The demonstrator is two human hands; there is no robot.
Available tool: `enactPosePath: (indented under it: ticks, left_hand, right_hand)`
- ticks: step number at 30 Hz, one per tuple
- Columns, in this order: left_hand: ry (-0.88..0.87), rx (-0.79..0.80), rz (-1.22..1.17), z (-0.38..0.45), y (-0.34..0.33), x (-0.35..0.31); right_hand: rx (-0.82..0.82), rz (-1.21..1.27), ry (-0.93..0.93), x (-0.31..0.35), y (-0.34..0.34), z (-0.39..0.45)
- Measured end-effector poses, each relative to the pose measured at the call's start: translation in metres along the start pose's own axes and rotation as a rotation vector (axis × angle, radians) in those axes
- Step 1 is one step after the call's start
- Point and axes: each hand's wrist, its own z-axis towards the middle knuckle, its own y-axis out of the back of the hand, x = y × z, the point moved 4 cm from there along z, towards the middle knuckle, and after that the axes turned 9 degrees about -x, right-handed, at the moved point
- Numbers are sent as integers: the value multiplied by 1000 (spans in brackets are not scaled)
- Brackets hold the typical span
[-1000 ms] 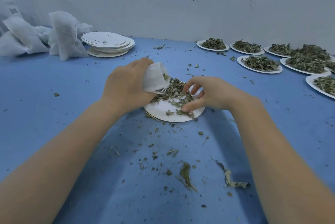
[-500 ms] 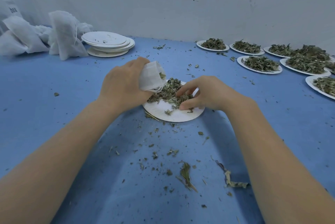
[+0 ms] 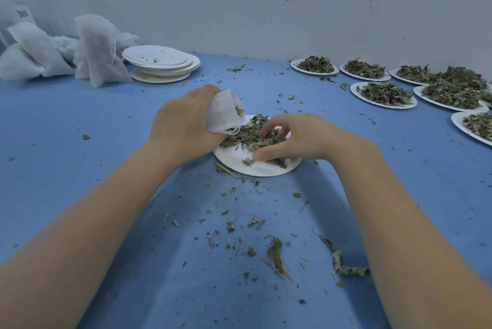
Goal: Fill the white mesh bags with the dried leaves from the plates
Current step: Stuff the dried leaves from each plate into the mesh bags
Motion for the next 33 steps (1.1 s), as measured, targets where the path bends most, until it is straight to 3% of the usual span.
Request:
enactPosePath:
  ticks: [7,21,27,33]
  left_hand:
    - [-30,-2,13,-1,0,-1]
    - [-101,17,90,-3,-7,2]
    - [-193,18,146,-5,-9,-7]
    - [-143,-23,27,-9,-9,-17]
  right_hand:
    - [-59,-240,1,10,-12,6]
    - [-252,99,104,7,23,-1]
    - [-279,81,213,24,26,-3]
    - [-348,126,265,39,18,-1]
